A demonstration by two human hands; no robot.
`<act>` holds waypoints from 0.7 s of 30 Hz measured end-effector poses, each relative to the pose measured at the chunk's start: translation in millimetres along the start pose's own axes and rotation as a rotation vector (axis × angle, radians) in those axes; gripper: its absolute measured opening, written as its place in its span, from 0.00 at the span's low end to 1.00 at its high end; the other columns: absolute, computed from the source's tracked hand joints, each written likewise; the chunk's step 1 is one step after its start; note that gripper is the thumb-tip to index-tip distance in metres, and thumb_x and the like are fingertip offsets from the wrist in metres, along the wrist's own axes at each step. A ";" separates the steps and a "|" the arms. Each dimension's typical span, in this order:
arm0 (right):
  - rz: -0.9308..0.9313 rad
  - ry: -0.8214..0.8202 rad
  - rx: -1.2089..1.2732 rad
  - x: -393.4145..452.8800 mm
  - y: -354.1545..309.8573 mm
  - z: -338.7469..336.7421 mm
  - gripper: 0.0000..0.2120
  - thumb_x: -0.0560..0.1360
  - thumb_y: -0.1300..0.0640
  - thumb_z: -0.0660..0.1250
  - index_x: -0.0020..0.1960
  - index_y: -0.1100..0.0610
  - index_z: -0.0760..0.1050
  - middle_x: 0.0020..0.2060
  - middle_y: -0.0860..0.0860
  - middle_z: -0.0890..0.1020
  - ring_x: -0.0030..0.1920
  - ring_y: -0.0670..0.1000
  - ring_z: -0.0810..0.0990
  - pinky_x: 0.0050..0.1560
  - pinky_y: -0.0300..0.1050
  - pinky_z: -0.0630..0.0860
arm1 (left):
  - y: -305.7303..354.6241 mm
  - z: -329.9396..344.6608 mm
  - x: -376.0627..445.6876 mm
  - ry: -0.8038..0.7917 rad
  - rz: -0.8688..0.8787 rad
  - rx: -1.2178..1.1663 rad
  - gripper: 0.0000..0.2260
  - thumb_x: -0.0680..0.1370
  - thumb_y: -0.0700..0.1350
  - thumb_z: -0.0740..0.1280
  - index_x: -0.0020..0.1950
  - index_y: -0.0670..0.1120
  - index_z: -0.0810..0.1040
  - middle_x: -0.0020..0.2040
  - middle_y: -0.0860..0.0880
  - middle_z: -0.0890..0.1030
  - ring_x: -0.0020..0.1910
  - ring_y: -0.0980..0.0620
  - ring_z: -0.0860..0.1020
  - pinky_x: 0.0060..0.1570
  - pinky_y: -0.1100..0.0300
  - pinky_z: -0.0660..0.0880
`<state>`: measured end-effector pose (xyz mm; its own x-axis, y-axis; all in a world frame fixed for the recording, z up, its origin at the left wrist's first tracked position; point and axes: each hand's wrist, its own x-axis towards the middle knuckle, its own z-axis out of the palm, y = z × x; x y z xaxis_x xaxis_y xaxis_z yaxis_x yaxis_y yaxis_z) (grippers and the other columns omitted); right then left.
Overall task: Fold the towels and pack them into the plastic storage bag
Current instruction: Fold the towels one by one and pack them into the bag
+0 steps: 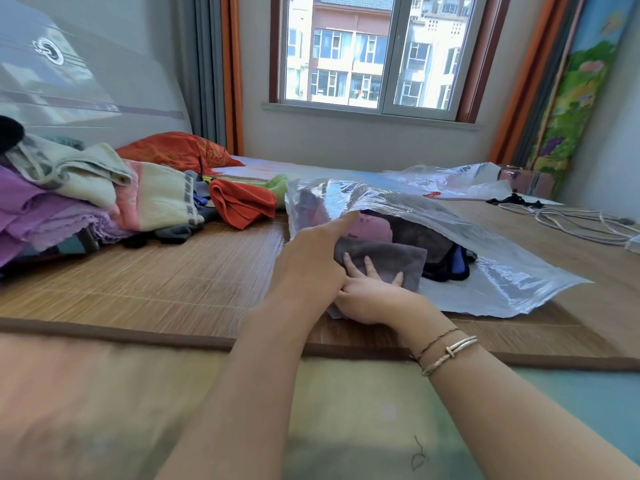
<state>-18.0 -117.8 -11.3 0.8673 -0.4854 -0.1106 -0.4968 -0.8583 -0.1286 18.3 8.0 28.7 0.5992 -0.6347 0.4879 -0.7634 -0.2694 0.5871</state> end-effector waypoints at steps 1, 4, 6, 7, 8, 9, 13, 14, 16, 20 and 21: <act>0.007 -0.005 -0.029 2.2 0.5 0.0 0.26 0.81 0.40 0.46 0.75 0.35 0.39 0.77 0.45 0.35 0.75 0.58 0.31 0.61 0.80 0.35 | 0.6 -0.2 -0.5 -0.007 0.007 -0.001 0.36 0.72 0.32 0.58 0.73 0.63 0.64 0.68 0.46 0.74 0.64 0.43 0.73 0.61 0.49 0.73; 0.031 -0.008 -0.116 19.1 -1.7 -2.9 0.27 0.81 0.40 0.46 0.76 0.38 0.38 0.76 0.45 0.34 0.75 0.58 0.30 0.63 0.80 0.38 | 1.8 -1.7 -3.4 -0.050 0.036 -0.003 0.32 0.72 0.37 0.57 0.73 0.64 0.63 0.68 0.46 0.74 0.63 0.43 0.74 0.59 0.49 0.73; 0.045 0.004 -0.122 37.6 -3.3 -7.7 0.27 0.82 0.43 0.47 0.76 0.39 0.38 0.76 0.45 0.34 0.75 0.59 0.31 0.63 0.81 0.39 | 0.4 -4.5 -4.2 -0.051 0.057 -0.016 0.31 0.69 0.42 0.54 0.71 0.64 0.65 0.66 0.46 0.76 0.62 0.43 0.75 0.57 0.49 0.74; 0.059 0.017 -0.114 46.8 -3.6 -10.3 0.27 0.82 0.44 0.47 0.77 0.39 0.38 0.76 0.45 0.34 0.75 0.60 0.31 0.63 0.81 0.40 | -1.2 -6.0 -3.5 -0.042 0.066 -0.015 0.31 0.69 0.41 0.53 0.70 0.64 0.66 0.65 0.46 0.76 0.62 0.43 0.75 0.56 0.48 0.74; 0.075 0.032 -0.112 56.9 -3.4 -11.6 0.27 0.82 0.46 0.48 0.77 0.39 0.39 0.76 0.45 0.34 0.75 0.60 0.31 0.62 0.82 0.41 | -3.2 -7.4 -2.5 -0.033 0.071 -0.008 0.32 0.70 0.38 0.55 0.70 0.64 0.66 0.65 0.46 0.76 0.62 0.42 0.74 0.56 0.48 0.75; 0.088 0.045 -0.120 66.6 -3.0 -12.0 0.27 0.82 0.47 0.49 0.77 0.39 0.40 0.76 0.45 0.34 0.75 0.61 0.31 0.62 0.82 0.41 | -5.5 -8.3 -1.4 -0.024 0.073 0.002 0.33 0.71 0.35 0.56 0.70 0.64 0.66 0.65 0.47 0.76 0.62 0.42 0.74 0.56 0.47 0.75; 0.070 0.109 -0.151 88.8 2.5 -6.5 0.26 0.82 0.49 0.46 0.77 0.40 0.41 0.77 0.46 0.36 0.75 0.62 0.31 0.60 0.83 0.42 | -16.5 -8.5 -1.2 -0.015 0.064 0.011 0.37 0.71 0.31 0.56 0.71 0.65 0.65 0.64 0.48 0.77 0.60 0.43 0.75 0.54 0.47 0.75; 0.053 0.137 -0.142 89.4 4.6 -4.6 0.25 0.82 0.48 0.45 0.77 0.39 0.41 0.77 0.46 0.37 0.75 0.62 0.32 0.60 0.83 0.42 | -19.4 -8.0 -1.1 -0.017 0.064 0.014 0.37 0.70 0.31 0.56 0.71 0.66 0.65 0.64 0.49 0.77 0.61 0.44 0.75 0.55 0.48 0.75; 0.017 0.175 -0.127 82.7 6.4 -2.6 0.25 0.82 0.44 0.43 0.77 0.40 0.41 0.78 0.47 0.39 0.76 0.61 0.34 0.62 0.82 0.40 | -22.6 -7.8 -1.2 -0.020 0.058 0.029 0.36 0.70 0.32 0.55 0.71 0.65 0.66 0.65 0.50 0.76 0.62 0.44 0.74 0.56 0.49 0.74; -0.036 0.166 -0.218 40.0 0.6 -2.4 0.29 0.80 0.39 0.45 0.78 0.44 0.42 0.78 0.49 0.42 0.77 0.58 0.41 0.69 0.74 0.42 | -24.5 -4.6 -2.4 -0.061 0.055 0.068 0.34 0.72 0.34 0.58 0.71 0.64 0.66 0.69 0.55 0.73 0.66 0.48 0.72 0.61 0.56 0.71; -0.058 0.178 -0.248 24.2 -1.7 -1.2 0.30 0.80 0.39 0.46 0.78 0.47 0.43 0.78 0.49 0.44 0.78 0.57 0.43 0.71 0.70 0.45 | -24.0 -3.5 -4.4 -0.098 0.063 0.028 0.35 0.71 0.33 0.58 0.72 0.62 0.65 0.72 0.57 0.70 0.70 0.51 0.68 0.66 0.56 0.68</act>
<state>3.9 -128.2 -12.6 0.8967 -0.4375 0.0669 -0.4425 -0.8891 0.1168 34.8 19.8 14.7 0.5243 -0.7182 0.4575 -0.8061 -0.2454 0.5384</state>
